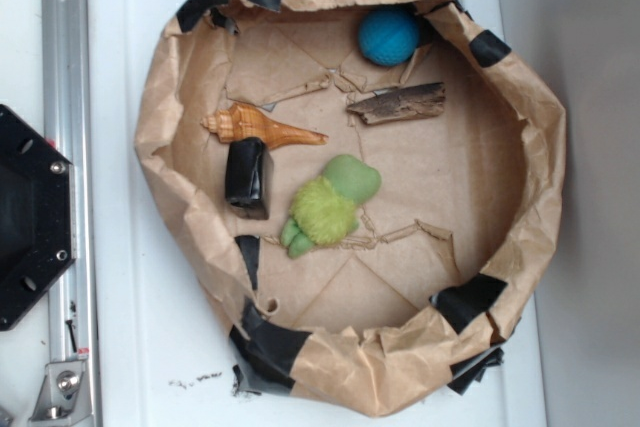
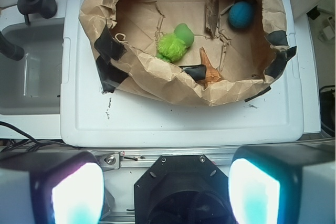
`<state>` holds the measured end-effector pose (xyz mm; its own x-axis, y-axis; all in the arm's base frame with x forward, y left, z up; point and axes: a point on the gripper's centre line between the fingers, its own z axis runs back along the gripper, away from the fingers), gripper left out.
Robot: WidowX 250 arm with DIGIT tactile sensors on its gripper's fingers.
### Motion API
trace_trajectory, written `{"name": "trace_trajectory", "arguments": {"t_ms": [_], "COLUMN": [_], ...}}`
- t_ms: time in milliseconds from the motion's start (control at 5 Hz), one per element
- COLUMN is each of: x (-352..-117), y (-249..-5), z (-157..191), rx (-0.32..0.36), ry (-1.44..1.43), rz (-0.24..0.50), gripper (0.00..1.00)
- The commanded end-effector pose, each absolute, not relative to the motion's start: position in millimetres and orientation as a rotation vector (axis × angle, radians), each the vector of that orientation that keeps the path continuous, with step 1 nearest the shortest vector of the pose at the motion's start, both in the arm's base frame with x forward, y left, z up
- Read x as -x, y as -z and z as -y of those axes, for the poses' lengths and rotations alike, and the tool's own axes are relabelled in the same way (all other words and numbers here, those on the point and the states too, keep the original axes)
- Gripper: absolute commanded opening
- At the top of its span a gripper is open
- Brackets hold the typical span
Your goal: Grab the blue ball.
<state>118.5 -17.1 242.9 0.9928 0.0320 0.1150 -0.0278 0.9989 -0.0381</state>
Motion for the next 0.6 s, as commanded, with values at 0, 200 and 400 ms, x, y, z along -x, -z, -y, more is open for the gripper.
{"name": "trace_trajectory", "arguments": {"t_ms": [0,200,400], "x": [-118.5,-163.3,-203.5], "y": [-242.9,-212.5,-184.8], "z": [17.1,-5.4,-12.1], "rx": [0.036,0.070,-0.022], "ry": [-0.030,0.033,0.227], "rz": [0.116,0.218,0.194], "gripper": [1.00,1.00,1.00]}}
